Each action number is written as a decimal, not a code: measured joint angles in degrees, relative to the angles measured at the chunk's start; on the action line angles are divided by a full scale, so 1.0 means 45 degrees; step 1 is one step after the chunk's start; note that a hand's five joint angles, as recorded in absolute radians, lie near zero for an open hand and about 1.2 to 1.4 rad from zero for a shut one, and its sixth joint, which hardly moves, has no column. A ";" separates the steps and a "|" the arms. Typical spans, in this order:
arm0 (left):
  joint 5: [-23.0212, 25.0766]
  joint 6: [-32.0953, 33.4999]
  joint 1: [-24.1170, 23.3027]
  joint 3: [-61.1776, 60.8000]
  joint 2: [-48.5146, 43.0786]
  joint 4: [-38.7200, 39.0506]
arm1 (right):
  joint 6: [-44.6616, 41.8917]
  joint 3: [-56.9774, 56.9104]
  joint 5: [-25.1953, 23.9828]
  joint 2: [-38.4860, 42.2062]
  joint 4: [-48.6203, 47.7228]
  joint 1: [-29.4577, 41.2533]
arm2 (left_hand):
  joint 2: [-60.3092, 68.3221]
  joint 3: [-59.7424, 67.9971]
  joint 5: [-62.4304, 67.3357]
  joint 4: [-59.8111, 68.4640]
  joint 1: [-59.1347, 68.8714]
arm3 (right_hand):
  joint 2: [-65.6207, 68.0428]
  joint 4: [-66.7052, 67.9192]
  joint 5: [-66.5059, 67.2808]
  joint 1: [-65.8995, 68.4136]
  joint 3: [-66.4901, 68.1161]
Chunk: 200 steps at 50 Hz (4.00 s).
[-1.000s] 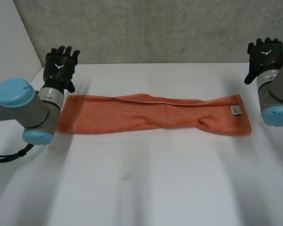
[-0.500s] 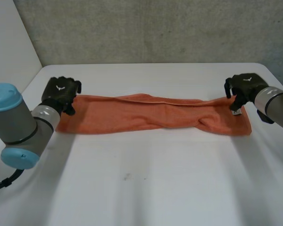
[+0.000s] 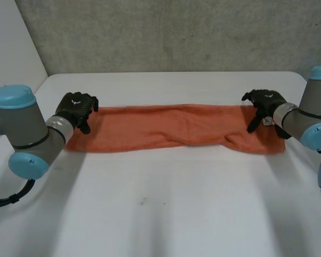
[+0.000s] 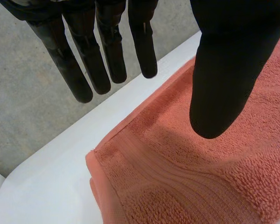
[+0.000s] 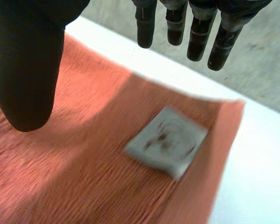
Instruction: Fold the laundry
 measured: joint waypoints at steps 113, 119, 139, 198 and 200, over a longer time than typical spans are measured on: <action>-0.0124 -0.0396 -0.0520 -0.3536 0.2986 0.1042 | -0.4722 0.9164 -0.0199 -0.4604 -0.7396 0.6889 | -0.4923 -0.4874 -0.4865 -0.4933 -0.4826 | 0.0000 0.0010 -0.0019 0.0007 0.0003; -0.0124 -0.1200 -0.1527 -0.2895 0.2754 0.1540 | -0.2379 1.0397 0.1124 -0.6589 -0.7287 0.5703 | -0.4966 -0.4914 -0.4891 -0.4977 -0.4898 | 0.0000 0.0010 -0.0044 0.0006 0.0003; -0.0144 -0.2737 -0.4387 -0.0054 -0.0370 0.1992 | 0.0136 1.4180 0.0766 -0.7734 -0.5975 0.1518 | -0.4873 -0.4881 -0.4847 -0.4926 -0.4890 | 0.1857 0.1655 0.1507 0.1289 0.1947; -0.2402 -0.3006 -0.2644 -0.3310 0.3283 0.2088 | -0.3359 0.9698 0.1245 -0.6432 -0.6864 0.7155 | -0.5155 -0.5154 -0.4994 -0.5169 -0.5123 | -0.0017 -0.0014 -0.0053 -0.0021 -0.0009; -0.2390 -0.3327 -0.2905 -0.2796 0.3051 0.2080 | -0.1672 1.0036 0.1419 -0.7139 -0.6838 0.6687 | -0.5155 -0.5153 -0.4994 -0.5169 -0.5123 | -0.0017 -0.0014 -0.0053 -0.0021 -0.0009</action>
